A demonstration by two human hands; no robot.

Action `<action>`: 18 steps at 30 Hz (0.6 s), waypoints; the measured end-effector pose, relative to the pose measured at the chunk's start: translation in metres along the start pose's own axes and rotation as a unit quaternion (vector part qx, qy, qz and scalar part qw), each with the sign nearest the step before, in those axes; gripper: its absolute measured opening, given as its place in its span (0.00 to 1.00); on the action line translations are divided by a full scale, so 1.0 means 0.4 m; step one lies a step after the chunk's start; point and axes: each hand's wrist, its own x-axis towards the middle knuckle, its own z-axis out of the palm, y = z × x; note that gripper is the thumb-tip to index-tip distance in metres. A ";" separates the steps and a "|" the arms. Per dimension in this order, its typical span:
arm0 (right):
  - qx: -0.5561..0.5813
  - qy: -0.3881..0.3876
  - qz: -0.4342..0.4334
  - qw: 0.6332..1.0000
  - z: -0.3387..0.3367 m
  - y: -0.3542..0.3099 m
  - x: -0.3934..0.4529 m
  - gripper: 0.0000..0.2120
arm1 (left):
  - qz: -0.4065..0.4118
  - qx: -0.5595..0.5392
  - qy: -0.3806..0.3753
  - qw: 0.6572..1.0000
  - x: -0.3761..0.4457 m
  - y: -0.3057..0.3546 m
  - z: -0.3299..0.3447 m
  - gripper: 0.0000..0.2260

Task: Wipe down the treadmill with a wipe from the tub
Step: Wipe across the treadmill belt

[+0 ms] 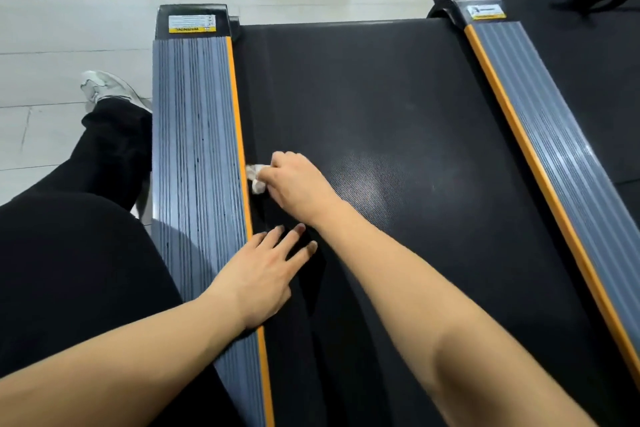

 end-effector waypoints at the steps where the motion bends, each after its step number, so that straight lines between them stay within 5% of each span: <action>1: -0.036 -0.001 -0.053 0.998 -0.003 0.017 0.000 0.07 | -0.001 -0.006 -0.009 1.000 0.000 0.001 -0.004 0.36; 4: -0.134 0.075 -0.009 0.988 -0.028 0.168 -0.019 0.13 | -0.021 -0.018 0.035 0.999 0.007 0.004 0.017 0.35; 8: -0.172 0.159 0.301 0.924 -0.069 0.295 -0.075 0.08 | -0.031 -0.014 0.043 0.999 0.014 0.012 0.012 0.34; 10: -0.136 0.156 0.281 0.937 -0.040 0.212 -0.032 0.08 | -0.039 -0.016 0.013 0.999 0.018 0.020 0.009 0.33; 14: -0.008 0.088 0.110 0.990 0.039 0.038 0.028 0.06 | -0.035 -0.014 0.029 0.999 0.023 0.001 0.009 0.32; 18: -0.038 0.081 0.053 0.995 -0.010 0.145 0.006 0.05 | -0.016 -0.008 0.026 1.000 0.017 -0.012 0.011 0.32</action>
